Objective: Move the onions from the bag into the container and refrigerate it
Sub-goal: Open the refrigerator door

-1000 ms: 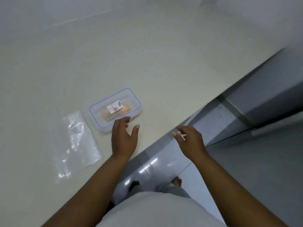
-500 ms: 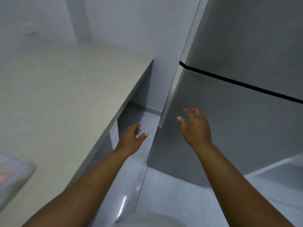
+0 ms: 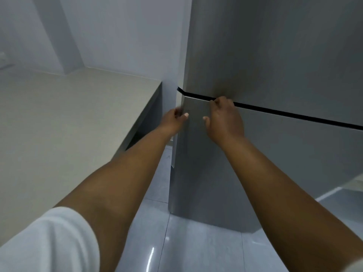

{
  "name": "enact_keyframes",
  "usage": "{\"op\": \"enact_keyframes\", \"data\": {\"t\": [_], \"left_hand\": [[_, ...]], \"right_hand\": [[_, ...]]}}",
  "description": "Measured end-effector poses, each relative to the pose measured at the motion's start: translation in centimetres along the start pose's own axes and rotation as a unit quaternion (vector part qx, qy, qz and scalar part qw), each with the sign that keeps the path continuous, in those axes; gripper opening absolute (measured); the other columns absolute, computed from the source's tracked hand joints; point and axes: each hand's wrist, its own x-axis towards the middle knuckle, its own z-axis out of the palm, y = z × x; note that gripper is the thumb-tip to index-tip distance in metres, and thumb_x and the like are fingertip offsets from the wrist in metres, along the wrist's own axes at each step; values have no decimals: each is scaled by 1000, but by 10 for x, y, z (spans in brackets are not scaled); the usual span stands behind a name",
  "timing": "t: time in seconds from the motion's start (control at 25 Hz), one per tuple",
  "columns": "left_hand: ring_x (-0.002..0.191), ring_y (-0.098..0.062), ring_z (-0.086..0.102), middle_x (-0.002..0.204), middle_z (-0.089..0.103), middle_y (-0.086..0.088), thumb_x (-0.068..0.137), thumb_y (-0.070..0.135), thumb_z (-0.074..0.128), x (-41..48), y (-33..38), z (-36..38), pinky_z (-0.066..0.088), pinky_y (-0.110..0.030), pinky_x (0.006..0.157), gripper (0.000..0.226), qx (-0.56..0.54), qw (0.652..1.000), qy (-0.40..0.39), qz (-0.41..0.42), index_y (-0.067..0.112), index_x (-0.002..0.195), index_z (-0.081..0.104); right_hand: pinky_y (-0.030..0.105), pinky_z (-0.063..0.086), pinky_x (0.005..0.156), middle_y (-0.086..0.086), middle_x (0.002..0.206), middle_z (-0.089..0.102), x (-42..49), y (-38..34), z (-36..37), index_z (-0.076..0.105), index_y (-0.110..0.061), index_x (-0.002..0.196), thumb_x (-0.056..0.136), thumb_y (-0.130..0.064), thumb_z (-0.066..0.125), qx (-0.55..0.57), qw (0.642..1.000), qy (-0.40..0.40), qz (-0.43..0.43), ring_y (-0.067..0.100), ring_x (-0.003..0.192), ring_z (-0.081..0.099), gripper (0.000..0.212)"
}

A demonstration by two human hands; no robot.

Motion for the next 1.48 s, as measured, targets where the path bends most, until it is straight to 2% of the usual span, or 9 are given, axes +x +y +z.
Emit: {"op": "enact_keyframes", "data": {"t": [0.2,0.44,0.68,0.88,0.96,1.12,1.28,1.4,1.48], "left_hand": [[111,-19,60,109,64,5,93,24,57,13,-12,1,43,-29,92,26,-65,998,-1,15,25,119,57],[112,-19,57,124,60,-3,90,37,59,-13,-21,-3,44,-36,95,43,-37,999,3,-7,16,127,49],[103,-18,59,116,62,-2,88,35,62,-109,-34,-7,48,-31,84,35,-4,999,13,40,18,118,53],[75,3,55,87,57,10,84,29,69,-207,-39,-2,39,-11,58,19,13,995,-12,101,28,92,52],[77,6,57,86,58,10,85,27,68,-247,-42,3,44,-8,63,15,-13,990,-49,130,28,91,54],[96,-10,61,106,64,-1,86,28,66,-328,-42,22,55,-29,83,27,-32,970,-144,193,19,110,58],[89,-12,65,101,71,-2,87,28,63,-386,-25,37,57,-33,79,25,-30,917,-265,295,17,110,67],[83,-10,67,92,75,-1,90,27,63,-398,-13,50,56,-33,73,20,-25,887,-245,390,12,100,74],[93,-11,65,100,72,-3,90,29,63,-395,-1,66,55,-31,81,24,-10,886,-193,422,12,105,70]], "right_hand": [[39,41,91,16,122,49,6,-4,3,50,-2,126,81,-26,68,-31,999,-21,9,34,111,46,54],[39,41,87,16,119,51,-8,-11,-4,55,-3,113,78,-15,68,-30,999,-5,23,34,107,47,38],[43,42,98,18,116,54,-68,-53,-31,57,-2,115,83,-55,61,-8,997,-3,73,35,110,48,62],[53,35,110,22,133,47,-147,-96,-70,48,-7,133,79,-82,30,-2,987,-24,160,38,129,39,94],[54,31,113,24,145,39,-180,-109,-85,40,-15,141,77,-86,23,-19,979,-33,199,40,140,27,98],[56,33,112,24,145,42,-244,-120,-123,46,-16,135,74,-89,24,-53,960,-6,274,42,141,30,97],[54,37,111,19,143,48,-306,-110,-165,51,-10,128,74,-88,31,-78,937,-10,340,37,138,37,97],[51,33,114,15,151,41,-355,-96,-187,46,-8,136,82,-73,42,-77,923,-4,377,33,143,31,84],[47,28,117,14,153,37,-387,-85,-201,42,-6,141,89,-59,44,-72,916,12,396,29,145,28,74]]}}
